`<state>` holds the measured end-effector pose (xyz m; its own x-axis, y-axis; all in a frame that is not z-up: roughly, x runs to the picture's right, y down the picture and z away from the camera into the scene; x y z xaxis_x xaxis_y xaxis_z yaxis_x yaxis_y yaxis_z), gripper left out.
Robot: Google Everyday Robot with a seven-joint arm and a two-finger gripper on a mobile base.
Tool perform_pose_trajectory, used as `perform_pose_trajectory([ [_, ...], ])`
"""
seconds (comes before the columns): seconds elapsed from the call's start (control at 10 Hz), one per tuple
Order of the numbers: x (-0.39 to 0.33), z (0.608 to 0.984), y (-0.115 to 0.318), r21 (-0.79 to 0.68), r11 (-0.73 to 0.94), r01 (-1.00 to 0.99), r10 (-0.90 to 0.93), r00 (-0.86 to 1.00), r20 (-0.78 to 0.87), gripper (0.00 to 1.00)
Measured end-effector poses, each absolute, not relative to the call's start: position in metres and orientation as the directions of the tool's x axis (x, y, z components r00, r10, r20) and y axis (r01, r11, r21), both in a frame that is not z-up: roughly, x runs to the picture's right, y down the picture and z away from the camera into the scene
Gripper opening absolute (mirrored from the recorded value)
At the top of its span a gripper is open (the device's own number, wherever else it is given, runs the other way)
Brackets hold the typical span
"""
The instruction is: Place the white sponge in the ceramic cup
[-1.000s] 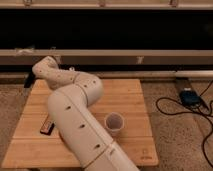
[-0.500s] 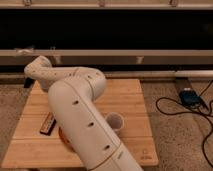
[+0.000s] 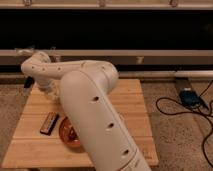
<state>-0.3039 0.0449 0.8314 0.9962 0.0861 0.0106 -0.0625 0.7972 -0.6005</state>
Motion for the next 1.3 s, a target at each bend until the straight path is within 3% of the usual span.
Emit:
perform_pose_trajectory([
  [1.3, -0.111, 0.684, 0.041, -0.644, 0.755, -0.126, 0.209, 0.976, 0.055, 0.02],
])
